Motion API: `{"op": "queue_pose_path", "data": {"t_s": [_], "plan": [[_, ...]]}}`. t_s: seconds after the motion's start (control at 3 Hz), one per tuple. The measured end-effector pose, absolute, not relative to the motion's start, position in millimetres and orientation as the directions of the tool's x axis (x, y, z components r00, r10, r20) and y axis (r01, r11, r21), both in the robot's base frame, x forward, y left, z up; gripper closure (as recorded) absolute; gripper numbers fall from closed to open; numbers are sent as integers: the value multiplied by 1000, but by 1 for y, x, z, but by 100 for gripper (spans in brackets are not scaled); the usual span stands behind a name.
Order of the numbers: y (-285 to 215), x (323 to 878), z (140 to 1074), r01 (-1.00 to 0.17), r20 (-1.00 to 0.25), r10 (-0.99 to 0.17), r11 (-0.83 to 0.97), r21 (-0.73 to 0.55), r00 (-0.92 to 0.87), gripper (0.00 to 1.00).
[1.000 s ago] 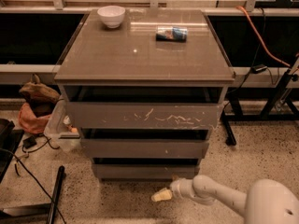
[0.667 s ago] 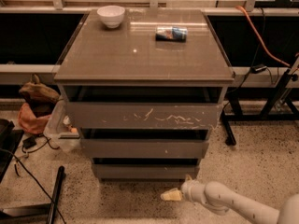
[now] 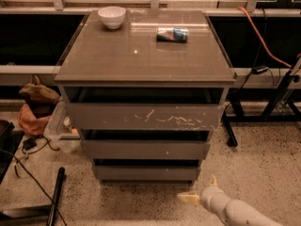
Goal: Close bottom drawer
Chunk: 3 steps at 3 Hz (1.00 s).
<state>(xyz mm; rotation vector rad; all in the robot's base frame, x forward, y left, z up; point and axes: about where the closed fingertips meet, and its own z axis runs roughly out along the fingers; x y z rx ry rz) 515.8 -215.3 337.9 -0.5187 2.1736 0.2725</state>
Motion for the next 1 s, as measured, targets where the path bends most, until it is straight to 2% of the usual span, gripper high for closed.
{"op": "queue_pose_path", "data": {"t_s": [0.33, 1.0], "plan": [[-205, 502, 431, -427, -835, -289, 901, -73, -468, 0], [-129, 456, 546, -438, -826, -322, 893, -102, -463, 0]]}}
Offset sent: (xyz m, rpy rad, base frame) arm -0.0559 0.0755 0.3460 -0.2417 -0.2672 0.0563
